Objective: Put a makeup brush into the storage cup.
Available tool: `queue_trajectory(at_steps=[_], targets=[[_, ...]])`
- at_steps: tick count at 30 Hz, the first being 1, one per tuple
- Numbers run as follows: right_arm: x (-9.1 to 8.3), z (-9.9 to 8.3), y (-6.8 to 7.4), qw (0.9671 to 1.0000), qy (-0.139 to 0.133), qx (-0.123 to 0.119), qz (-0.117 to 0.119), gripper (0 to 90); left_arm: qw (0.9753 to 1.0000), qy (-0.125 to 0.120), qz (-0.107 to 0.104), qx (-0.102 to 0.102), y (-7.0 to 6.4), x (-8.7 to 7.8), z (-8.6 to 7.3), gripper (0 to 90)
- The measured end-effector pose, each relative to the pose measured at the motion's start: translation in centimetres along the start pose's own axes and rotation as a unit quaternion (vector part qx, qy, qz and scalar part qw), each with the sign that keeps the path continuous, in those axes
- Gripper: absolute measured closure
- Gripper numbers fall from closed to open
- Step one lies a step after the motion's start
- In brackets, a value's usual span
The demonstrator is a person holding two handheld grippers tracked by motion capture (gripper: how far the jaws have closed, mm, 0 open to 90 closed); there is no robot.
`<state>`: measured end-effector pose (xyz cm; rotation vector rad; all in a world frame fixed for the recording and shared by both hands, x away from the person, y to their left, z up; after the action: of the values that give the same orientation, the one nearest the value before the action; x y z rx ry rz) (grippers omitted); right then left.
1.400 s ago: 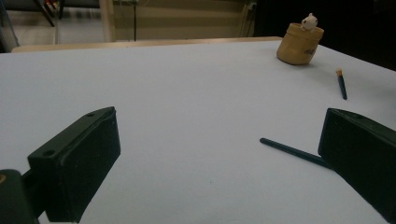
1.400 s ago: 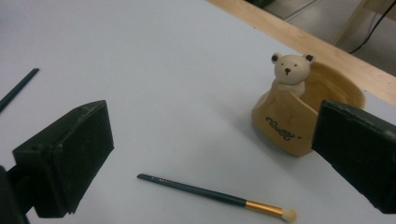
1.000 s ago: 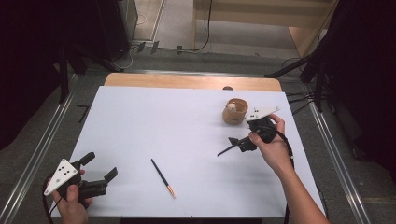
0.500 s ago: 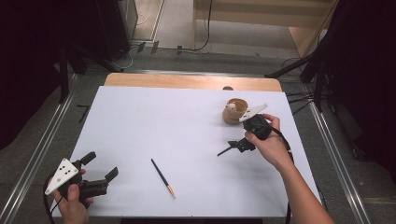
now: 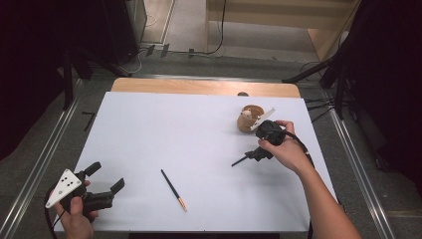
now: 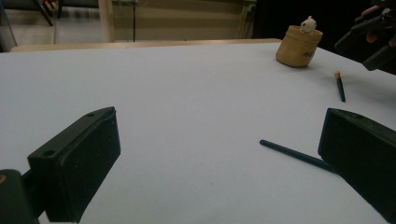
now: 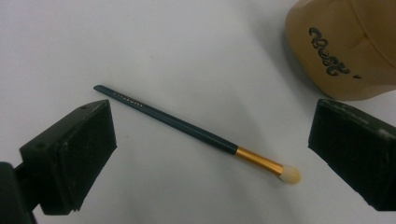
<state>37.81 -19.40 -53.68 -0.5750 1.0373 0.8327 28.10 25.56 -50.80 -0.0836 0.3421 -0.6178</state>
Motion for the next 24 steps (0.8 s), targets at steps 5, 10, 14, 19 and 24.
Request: queue_trajectory(at_steps=[5,10,14,19,24], targets=[[0.5,0.0,0.0,0.9999,0.014,-0.009,0.003,2.4,1.0,0.0,-0.002,0.0,0.0,0.0,0.0,0.0],[1.3,-0.4,0.1,0.9987,0.046,-0.02,0.009,6.7,1.0,-0.001,-0.003,0.0,0.0,-0.1,0.0,0.0],[1.8,-0.6,0.0,0.9975,0.064,-0.026,0.008,7.2,1.0,0.001,-0.002,0.0,0.0,0.0,0.0,0.0],[2.1,-0.8,-0.4,0.9969,0.073,-0.027,0.009,7.7,1.0,0.001,-0.003,0.0,0.0,0.0,0.0,0.0],[2.3,-0.9,-0.2,0.9956,0.083,-0.04,0.016,13.6,1.0,0.002,-0.003,-0.001,0.1,0.0,-0.1,0.0]])
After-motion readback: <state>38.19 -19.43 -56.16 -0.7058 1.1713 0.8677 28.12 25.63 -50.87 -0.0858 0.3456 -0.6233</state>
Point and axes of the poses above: each handheld gripper's, and its own axes: x roughly forward along the jaws, z roughly out of its top, y roughly to its left, the point moved 9 cm from there along x, roughly forward along the jaws, and after that the axes turned 4 degrees about -x, right-handed, at the moved point
